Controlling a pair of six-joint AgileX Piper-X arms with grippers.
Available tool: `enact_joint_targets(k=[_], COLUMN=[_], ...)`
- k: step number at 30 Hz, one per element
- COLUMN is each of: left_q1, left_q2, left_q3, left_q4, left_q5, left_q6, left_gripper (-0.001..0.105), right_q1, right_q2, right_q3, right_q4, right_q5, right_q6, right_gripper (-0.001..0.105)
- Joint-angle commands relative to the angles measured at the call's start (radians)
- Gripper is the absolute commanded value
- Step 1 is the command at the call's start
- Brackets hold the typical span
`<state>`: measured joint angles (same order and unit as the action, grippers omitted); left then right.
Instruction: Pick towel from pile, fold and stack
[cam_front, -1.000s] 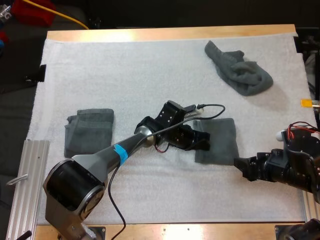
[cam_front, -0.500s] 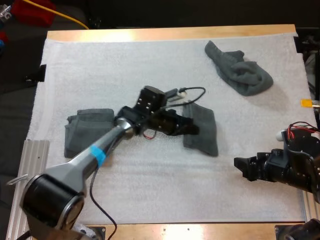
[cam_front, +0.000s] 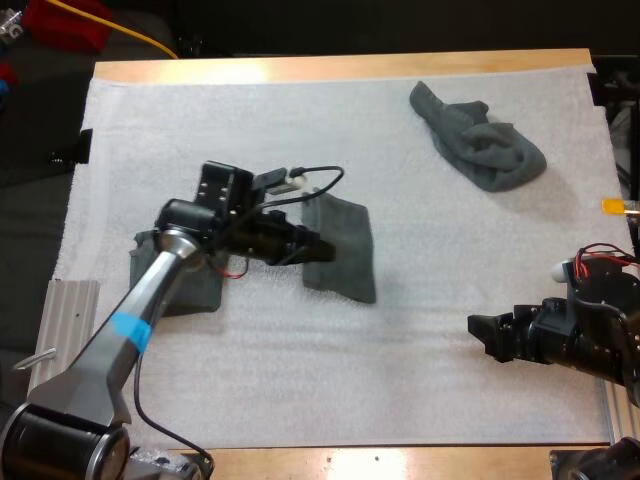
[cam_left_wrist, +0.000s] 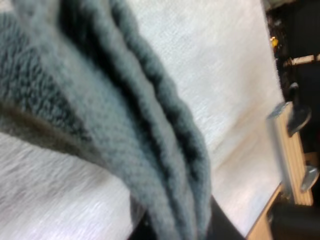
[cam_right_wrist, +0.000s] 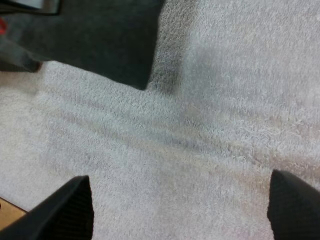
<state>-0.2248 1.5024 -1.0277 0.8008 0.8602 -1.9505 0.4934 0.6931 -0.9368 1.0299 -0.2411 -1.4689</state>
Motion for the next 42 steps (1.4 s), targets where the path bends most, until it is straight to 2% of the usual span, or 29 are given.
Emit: enact_joint_targets(k=[1, 7, 13, 18, 25, 37, 42], left_q1=[0.019, 0.106, 0.189, 0.255, 0.315, 0.318, 0.342], left_q2=[-0.02, -0.043, -0.044, -0.044, -0.043, 0.038, 0.039], left_q3=[-0.017, -0.085, -0.176, -0.212, -0.212, -0.21, -0.21], left_q4=[0.056, 0.274, 0.422, 0.492, 0.499, 0.502, 0.5], left_q5=[-0.017, -0.173, -0.329, -0.435, -0.444, -0.451, -0.552], left_q6=[0.056, 0.26, 0.367, 0.423, 0.43, 0.451, 0.45], left_gripper=[0.0, 0.0, 0.0, 0.0, 0.0, 0.0, 0.0], right_q1=[0.001, 0.001, 0.001, 0.001, 0.001, 0.001, 0.001], right_q2=[-0.006, -0.006, -0.006, -0.006, -0.006, -0.006, -0.006], right_q3=[-0.006, -0.006, -0.006, -0.006, -0.006, -0.006, -0.006], right_q4=[0.006, 0.006, 0.006, 0.006, 0.006, 0.006, 0.006], right_q5=[-0.01, -0.01, -0.011, -0.032, -0.032, -0.032, -0.032], right_q6=[-0.01, -0.01, -0.01, -0.01, -0.01, -0.01, -0.01], right_gripper=[0.07, 0.07, 0.07, 0.07, 0.07, 0.07, 0.07])
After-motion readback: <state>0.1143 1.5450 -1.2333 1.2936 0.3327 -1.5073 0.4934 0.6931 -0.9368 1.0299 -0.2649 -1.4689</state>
